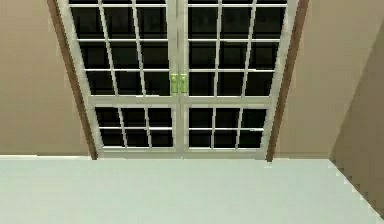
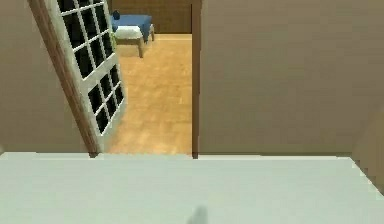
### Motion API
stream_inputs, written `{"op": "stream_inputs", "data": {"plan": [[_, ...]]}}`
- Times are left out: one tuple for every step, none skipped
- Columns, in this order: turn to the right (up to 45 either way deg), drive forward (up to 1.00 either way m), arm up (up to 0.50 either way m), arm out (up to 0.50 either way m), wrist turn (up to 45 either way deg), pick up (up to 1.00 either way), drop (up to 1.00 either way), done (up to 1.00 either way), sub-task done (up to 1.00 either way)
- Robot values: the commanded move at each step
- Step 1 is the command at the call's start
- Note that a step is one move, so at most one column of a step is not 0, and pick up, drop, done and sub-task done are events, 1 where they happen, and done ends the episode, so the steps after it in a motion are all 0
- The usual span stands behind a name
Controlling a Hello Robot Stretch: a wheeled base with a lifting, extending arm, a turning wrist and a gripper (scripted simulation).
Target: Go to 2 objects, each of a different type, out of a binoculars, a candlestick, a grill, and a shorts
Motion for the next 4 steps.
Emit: {"op": "stream_inputs", "data": {"plan": [[-45.0, 0.00, 0.00, 0.00, 0.0, 0.00, 0.00, 0.00, 0.00], [-39.0, 0.00, 0.00, 0.00, 0.0, 0.00, 0.00, 0.00, 0.00], [0.0, 1.00, 0.00, 0.00, 0.0, 0.00, 0.00, 0.00, 0.00], [0.0, 1.00, 0.00, 0.00, 0.0, 0.00, 0.00, 0.00, 0.00]]}}
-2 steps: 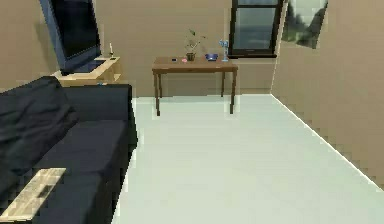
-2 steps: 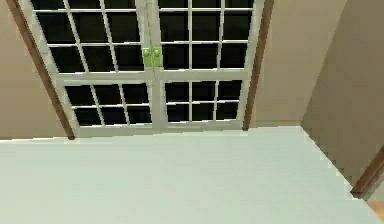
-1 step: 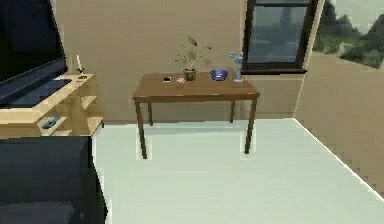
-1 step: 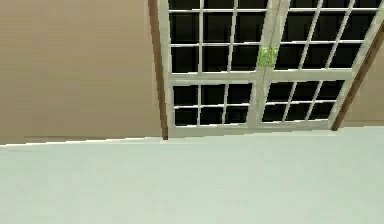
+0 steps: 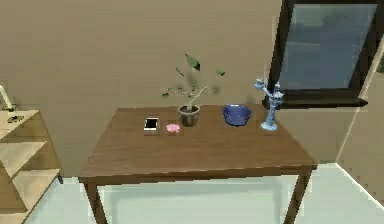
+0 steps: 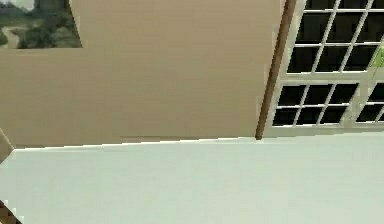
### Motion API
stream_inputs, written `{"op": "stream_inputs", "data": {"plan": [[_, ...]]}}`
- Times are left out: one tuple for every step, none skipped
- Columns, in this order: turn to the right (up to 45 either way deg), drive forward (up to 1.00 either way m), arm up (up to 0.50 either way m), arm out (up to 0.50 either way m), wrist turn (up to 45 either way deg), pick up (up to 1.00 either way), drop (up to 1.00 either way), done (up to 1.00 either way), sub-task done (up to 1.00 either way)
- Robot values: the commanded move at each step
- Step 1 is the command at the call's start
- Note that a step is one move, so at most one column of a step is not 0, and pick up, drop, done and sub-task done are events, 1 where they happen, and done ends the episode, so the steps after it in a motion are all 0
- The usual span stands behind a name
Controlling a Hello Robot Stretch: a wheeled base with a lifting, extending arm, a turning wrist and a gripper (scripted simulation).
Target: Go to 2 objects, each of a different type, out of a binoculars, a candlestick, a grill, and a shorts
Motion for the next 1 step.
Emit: {"op": "stream_inputs", "data": {"plan": [[-12.0, 0.00, 0.00, 0.00, 0.0, 0.00, 0.00, 0.00, 0.00]]}}
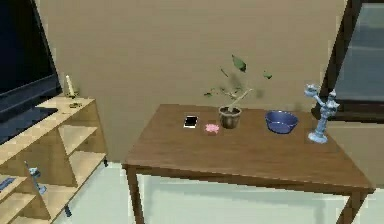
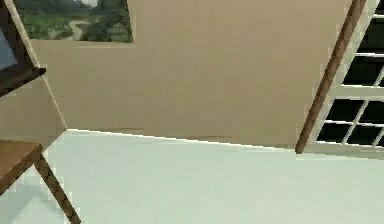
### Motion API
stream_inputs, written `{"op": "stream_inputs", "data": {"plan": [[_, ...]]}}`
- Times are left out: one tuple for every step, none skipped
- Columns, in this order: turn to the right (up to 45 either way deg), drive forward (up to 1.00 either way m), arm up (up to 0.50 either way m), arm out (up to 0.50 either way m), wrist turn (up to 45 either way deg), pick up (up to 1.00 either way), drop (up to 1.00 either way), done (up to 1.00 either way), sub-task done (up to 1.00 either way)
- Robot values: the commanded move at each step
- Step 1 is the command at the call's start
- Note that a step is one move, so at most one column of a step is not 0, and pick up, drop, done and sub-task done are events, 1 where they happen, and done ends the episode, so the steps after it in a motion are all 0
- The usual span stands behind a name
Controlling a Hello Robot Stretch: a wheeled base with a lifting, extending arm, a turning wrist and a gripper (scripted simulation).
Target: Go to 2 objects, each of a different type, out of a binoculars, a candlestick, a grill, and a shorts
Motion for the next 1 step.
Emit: {"op": "stream_inputs", "data": {"plan": [[0.0, 0.25, 0.00, 0.00, 0.0, 0.00, 0.00, 0.00, 0.00]]}}
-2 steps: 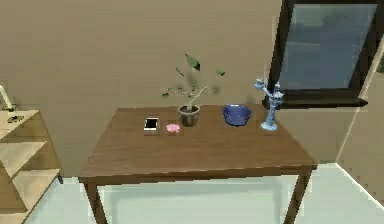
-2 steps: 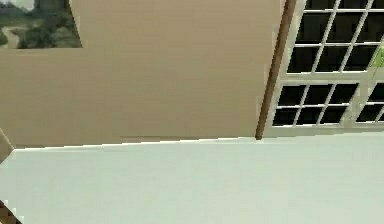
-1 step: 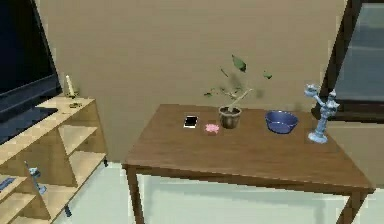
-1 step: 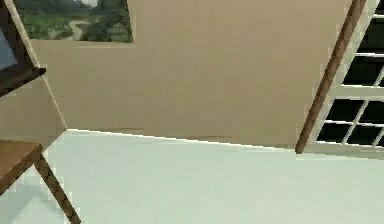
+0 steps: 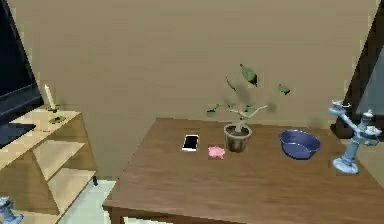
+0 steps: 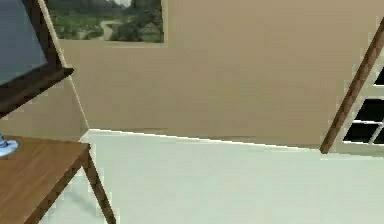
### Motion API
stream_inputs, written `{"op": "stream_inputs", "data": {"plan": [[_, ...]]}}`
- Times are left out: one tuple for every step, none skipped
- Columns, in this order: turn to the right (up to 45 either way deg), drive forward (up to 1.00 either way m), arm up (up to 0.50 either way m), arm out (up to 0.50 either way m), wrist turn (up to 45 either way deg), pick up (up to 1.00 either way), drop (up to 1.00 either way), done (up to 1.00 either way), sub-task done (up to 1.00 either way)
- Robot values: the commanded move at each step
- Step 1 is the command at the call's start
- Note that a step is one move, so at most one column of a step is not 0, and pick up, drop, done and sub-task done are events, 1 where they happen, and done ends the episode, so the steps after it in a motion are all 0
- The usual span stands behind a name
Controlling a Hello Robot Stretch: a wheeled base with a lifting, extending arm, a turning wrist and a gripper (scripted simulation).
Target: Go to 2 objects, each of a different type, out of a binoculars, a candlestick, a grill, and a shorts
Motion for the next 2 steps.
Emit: {"op": "stream_inputs", "data": {"plan": [[39.0, 0.00, 0.00, 0.00, 0.0, 0.00, 0.00, 0.00, 0.00], [0.0, 0.00, 0.00, 0.00, 0.0, 0.00, 0.00, 1.00, 0.00]]}}
